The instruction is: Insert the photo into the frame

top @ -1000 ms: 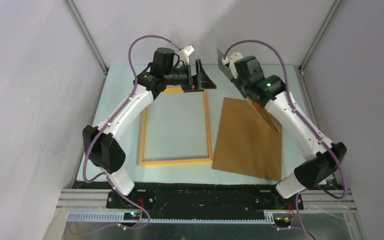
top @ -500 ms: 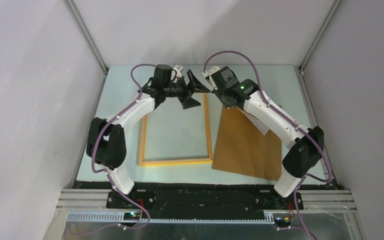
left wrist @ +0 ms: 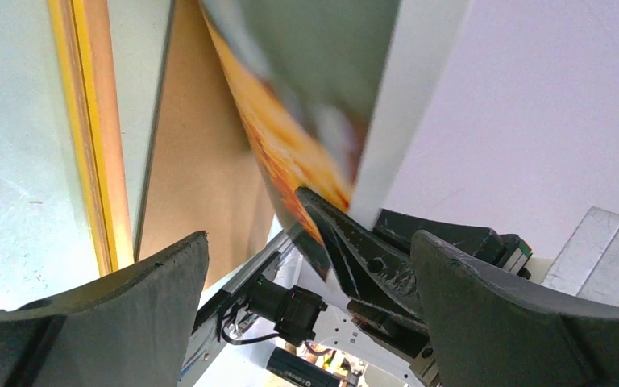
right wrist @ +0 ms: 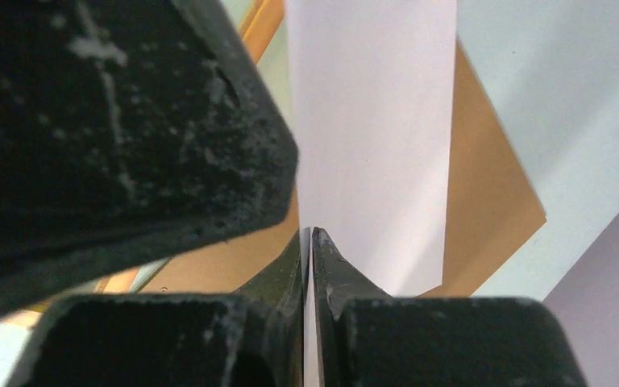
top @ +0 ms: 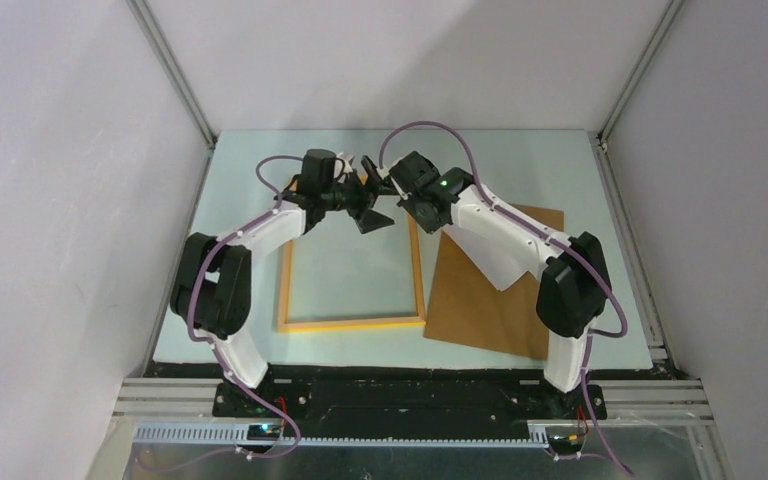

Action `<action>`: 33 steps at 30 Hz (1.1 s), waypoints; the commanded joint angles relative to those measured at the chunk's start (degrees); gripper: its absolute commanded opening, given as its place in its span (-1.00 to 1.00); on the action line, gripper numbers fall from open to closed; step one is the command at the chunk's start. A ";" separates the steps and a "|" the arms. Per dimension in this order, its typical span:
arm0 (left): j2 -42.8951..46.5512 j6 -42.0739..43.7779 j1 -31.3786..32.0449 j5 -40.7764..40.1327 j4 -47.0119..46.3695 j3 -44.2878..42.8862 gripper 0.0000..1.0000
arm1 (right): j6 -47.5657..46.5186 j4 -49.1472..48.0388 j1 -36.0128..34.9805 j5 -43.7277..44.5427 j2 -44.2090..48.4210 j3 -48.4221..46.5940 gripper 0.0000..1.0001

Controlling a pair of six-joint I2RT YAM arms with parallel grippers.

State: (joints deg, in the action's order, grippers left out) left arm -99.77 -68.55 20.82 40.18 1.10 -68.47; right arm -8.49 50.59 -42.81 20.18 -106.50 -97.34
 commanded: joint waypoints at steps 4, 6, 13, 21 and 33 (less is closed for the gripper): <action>2.60 -1.17 -0.33 -1.40 -4.09 -0.99 0.98 | 1.77 0.04 -1.36 -1.78 -0.52 -4.10 -0.79; 1.56 -1.21 -0.29 -1.79 -4.07 -1.51 0.97 | 1.88 0.05 -1.57 -2.14 -0.47 -4.08 -0.79; -4.50 0.89 -0.17 -4.40 -4.49 -3.23 0.94 | 2.12 -0.05 -0.68 -3.50 -1.40 -3.56 -0.91; -9.45 4.00 0.12 -7.50 -4.82 -1.32 0.92 | 4.44 -0.22 9.96 -14.15 -0.69 -2.47 -0.52; -8.36 12.06 1.67 -13.32 -3.20 2.63 0.91 | 5.49 -7.94 31.58 -38.78 -3.79 0.46 0.07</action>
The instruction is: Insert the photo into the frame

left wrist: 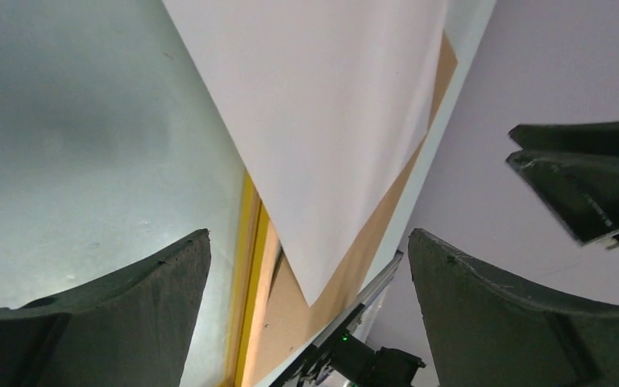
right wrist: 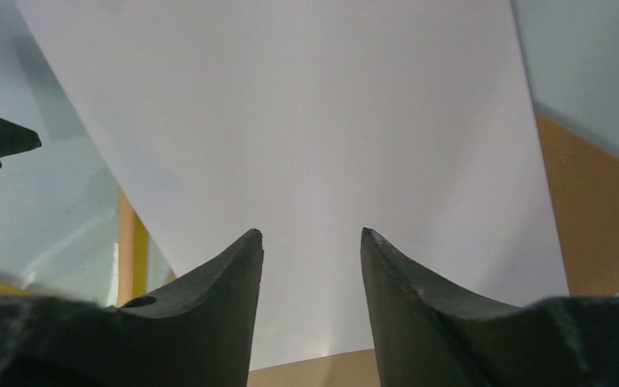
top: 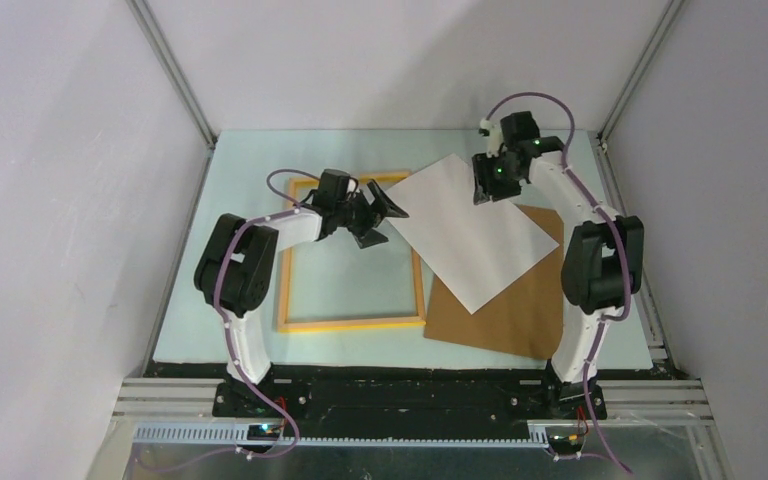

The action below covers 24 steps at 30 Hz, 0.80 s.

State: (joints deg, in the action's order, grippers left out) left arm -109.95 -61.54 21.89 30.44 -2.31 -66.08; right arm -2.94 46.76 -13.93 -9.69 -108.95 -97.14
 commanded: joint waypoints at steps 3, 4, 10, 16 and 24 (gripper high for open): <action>1.38 6.74 1.05 -4.76 1.30 -0.56 0.91 | -0.61 -4.69 6.52 -12.95 -3.80 -0.71 0.15; 1.18 7.03 1.27 -5.21 1.63 -0.81 0.90 | -0.72 -5.35 7.97 -14.89 -4.96 -0.83 0.20; 0.19 8.71 2.85 -6.78 4.27 -2.89 0.88 | -1.64 -5.65 12.63 -17.93 -10.97 -4.84 0.44; -1.55 9.00 4.35 -7.07 4.83 -4.84 0.85 | -1.28 -4.86 16.14 -19.58 -18.27 -11.70 0.51; -3.60 9.16 4.91 -6.50 5.22 -6.92 0.85 | 0.25 -4.83 17.67 -19.98 -25.16 -19.23 0.51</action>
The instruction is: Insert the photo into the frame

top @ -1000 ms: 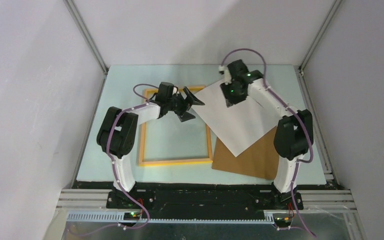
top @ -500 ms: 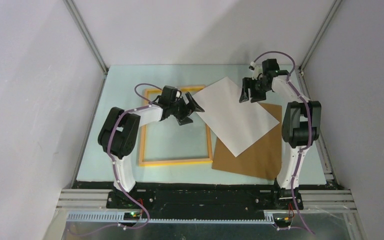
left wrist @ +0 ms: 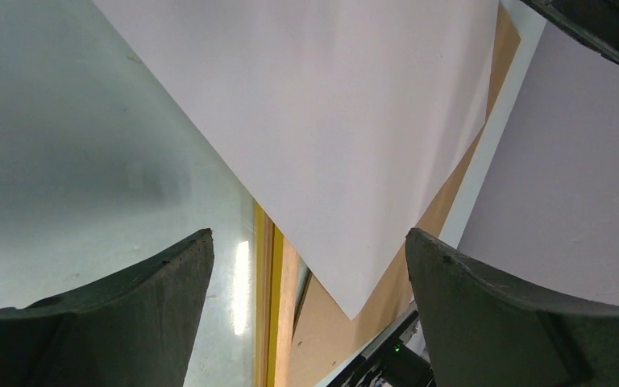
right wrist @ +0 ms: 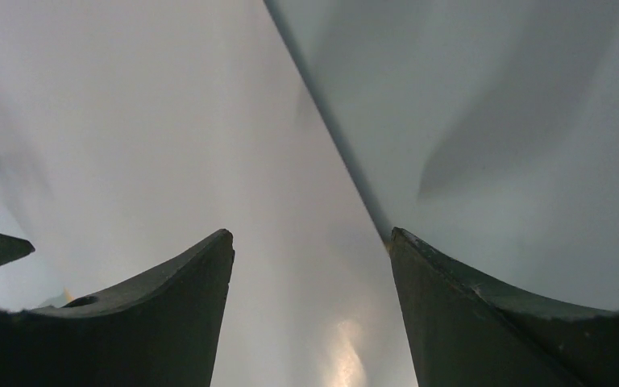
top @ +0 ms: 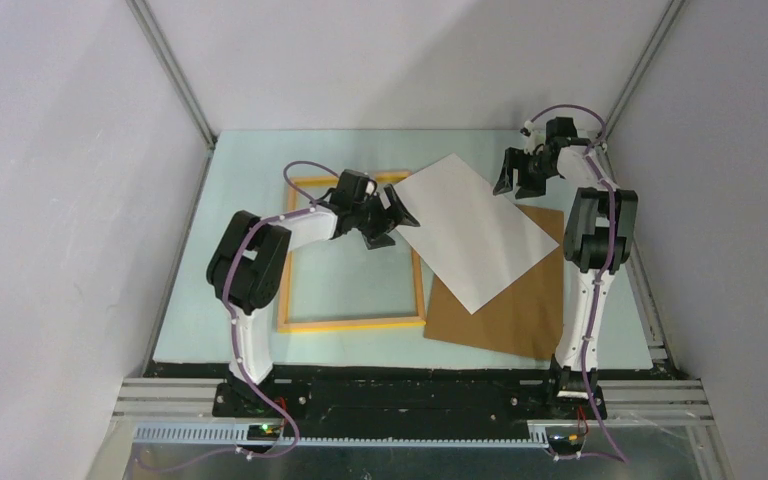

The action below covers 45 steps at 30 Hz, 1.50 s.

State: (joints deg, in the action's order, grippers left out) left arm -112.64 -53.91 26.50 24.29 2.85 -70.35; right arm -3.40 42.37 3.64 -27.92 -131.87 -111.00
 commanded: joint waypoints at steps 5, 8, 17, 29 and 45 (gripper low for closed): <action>-2.45 1.57 0.35 0.73 0.66 -4.47 0.86 | 1.11 0.98 0.14 -2.75 -6.10 -9.60 0.51; -3.61 1.70 0.32 1.42 1.41 -6.09 0.86 | 1.16 2.34 0.07 -3.16 -8.65 -12.69 0.51; -4.96 2.35 0.40 2.67 2.39 -8.86 0.87 | 2.04 3.06 -0.29 -7.70 -10.35 -12.80 0.45; -6.16 3.37 0.49 4.04 2.88 -11.00 0.87 | 4.22 1.01 -0.06 -14.26 -6.92 -4.80 0.36; -1.51 3.53 0.44 4.44 2.43 -8.10 0.90 | 5.79 -1.79 1.15 -16.88 -1.53 2.15 0.30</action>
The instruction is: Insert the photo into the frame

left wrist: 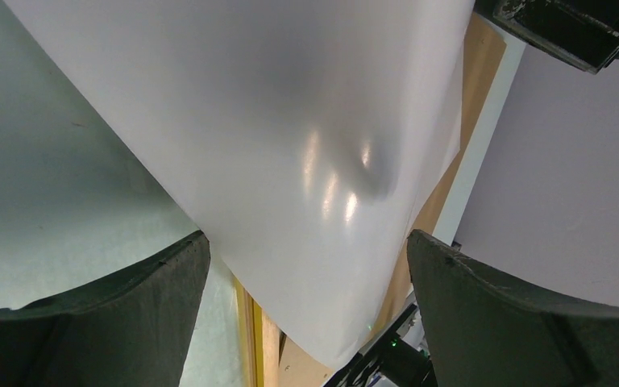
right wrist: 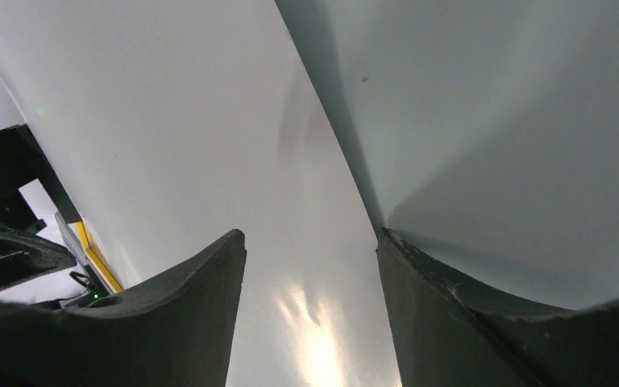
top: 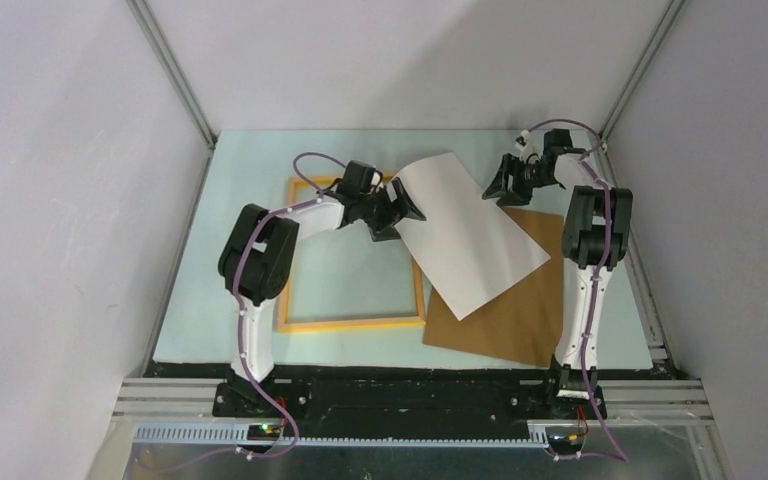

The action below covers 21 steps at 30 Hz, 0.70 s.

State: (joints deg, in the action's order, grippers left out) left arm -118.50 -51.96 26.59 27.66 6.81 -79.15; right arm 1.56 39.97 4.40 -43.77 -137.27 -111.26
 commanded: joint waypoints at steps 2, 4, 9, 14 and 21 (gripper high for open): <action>5.48 2.07 0.31 0.79 -1.59 1.19 0.91 | 0.85 0.30 0.61 -1.38 4.63 3.38 0.30; 6.60 2.49 0.19 0.55 -1.57 1.35 0.92 | 0.89 -0.08 0.75 -1.81 5.69 4.44 0.30; 8.43 3.22 -0.23 0.32 -1.60 1.35 0.93 | 1.08 -1.70 0.95 -2.37 7.77 7.18 0.30; 9.27 3.71 -0.75 0.45 -1.59 1.31 0.93 | 0.57 -1.73 1.08 -2.25 9.18 9.34 0.29; 9.27 4.12 -1.19 0.97 -2.17 1.42 0.94 | 0.49 -3.62 1.14 -1.36 10.80 13.38 0.28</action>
State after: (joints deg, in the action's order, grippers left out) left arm -112.33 -49.43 25.63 27.64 6.59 -77.67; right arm 1.93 37.78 5.45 -44.51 -130.34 -99.90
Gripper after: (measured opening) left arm 0.968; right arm 0.644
